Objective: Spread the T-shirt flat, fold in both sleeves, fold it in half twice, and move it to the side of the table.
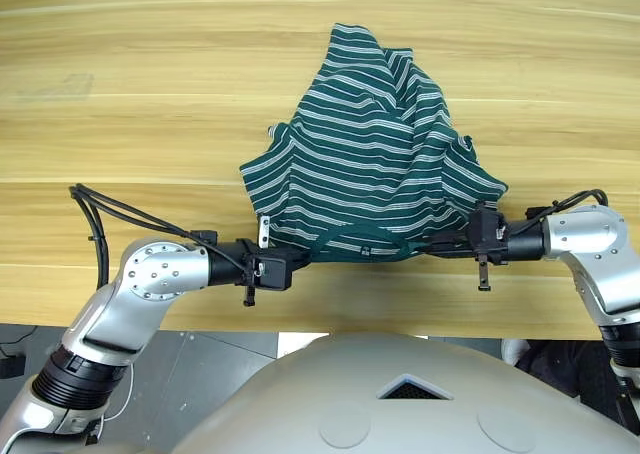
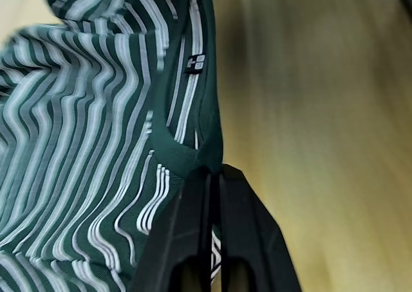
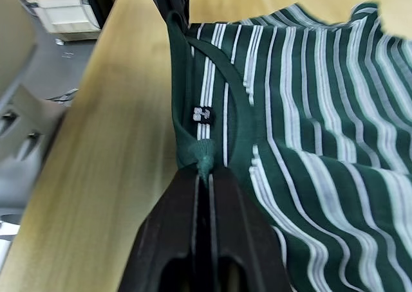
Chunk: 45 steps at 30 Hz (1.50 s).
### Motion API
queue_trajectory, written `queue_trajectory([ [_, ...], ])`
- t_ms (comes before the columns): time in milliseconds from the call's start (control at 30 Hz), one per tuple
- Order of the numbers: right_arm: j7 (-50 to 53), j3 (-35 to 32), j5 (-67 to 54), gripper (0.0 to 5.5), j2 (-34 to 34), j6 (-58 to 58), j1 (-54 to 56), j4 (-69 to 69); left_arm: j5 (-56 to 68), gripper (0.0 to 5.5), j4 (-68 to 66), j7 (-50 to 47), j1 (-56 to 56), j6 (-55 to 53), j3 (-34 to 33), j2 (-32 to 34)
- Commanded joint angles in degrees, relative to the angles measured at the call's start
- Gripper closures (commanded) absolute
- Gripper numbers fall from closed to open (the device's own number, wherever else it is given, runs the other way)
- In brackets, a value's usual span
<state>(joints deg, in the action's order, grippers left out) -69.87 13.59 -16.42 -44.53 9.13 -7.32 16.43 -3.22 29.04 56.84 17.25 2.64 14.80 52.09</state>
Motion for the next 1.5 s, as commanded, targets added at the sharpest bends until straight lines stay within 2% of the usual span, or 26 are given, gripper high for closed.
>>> queue_trajectory([
  [33, -0.72, 0.09, -0.47, 5.15, -1.34, 2.17, 0.23, -0.34, -0.43, 5.5, -0.18, 0.46, 0.56, 0.41, 0.16, 0.93],
  [100, -2.64, -0.28, -2.75, 4.79, -2.45, 4.82, 0.09, -0.4, 0.36, 5.5, 0.39, 1.05, 1.08, 0.26, 0.0, 1.31],
  [133, -3.62, -0.65, -4.07, 4.61, -2.95, 6.34, 0.1, -0.01, 0.75, 5.16, 0.64, 1.33, 1.18, 0.11, -0.16, 1.44],
  [333, -5.92, -1.77, -9.26, 3.42, -3.53, 11.35, 1.72, 1.16, 4.26, 4.17, 1.47, 2.08, 0.73, -0.89, -1.24, 1.06],
  [367, -6.26, -2.47, -11.3, 3.37, -3.34, 12.81, 2.12, 1.67, 7.07, 4.13, 2.64, 3.16, 1.32, -1.68, -1.65, 1.4],
  [467, -5.6, -5.53, -18.81, 2.61, -1.13, 17.59, 4.16, 2.64, 22.36, 3.46, 8.09, 7.33, 2.19, -7.11, -4.99, 2.61],
  [567, -0.03, -10.84, -27.61, 2.37, 4.49, 22.03, 8.89, 0.85, 45.73, 3.01, 8.86, 7.17, -4.63, -15.71, -13.56, 1.24],
  [633, 7.48, -14.05, -28.26, 2.37, 9.64, 21.43, 13.12, -2.41, 52.9, 2.74, 4.96, 3.3, -12.54, -18.89, -17.24, -1.39],
  [700, 17.68, -14.28, -20.83, 2.37, 14.84, 16.43, 18.14, -7.62, 43.53, 2.7, -1.72, -6.75, -21.8, -18.83, -15.42, -6.83],
  [767, 28.99, -12.78, -9.96, 2.37, 18.44, 10.13, 23.66, -14.4, 26.52, 2.7, -12.45, -15.33, -30.3, -13.87, -9.26, -11.37],
  [833, 36.7, -10.58, 0.08, 2.37, 19.98, 3.28, 27.98, -21.09, 14.59, 2.7, -22.53, -19.67, -36.57, -7.69, -4.21, -14.82],
  [900, 40.29, -8.87, 5.84, 2.37, 20.66, -0.58, 30.61, -26.25, 8.99, 2.7, -31.9, -22.34, -42.23, -4.37, -1.33, -18.84],
  [1033, 40.35, -4.7, 13.9, 2.37, 19.65, -5.07, 32.08, -33.8, -0.04, 2.7, -51.84, -23.28, -50.8, 3.92, 4.37, -25.65],
  [1200, 35.72, -0.84, 20.52, 2.37, 15.77, -6.92, 32.72, -39.71, -12.1, 2.7, -71.8, -25.58, -56.93, 14.88, 11.35, -29.54],
  [1500, 35.42, -1.24, 24.42, 2.37, 14.76, -11.39, 36.27, -57.97, -16.86, 2.7, -85.7, -28.01, -57.57, 22.96, 11.38, -31.05],
])
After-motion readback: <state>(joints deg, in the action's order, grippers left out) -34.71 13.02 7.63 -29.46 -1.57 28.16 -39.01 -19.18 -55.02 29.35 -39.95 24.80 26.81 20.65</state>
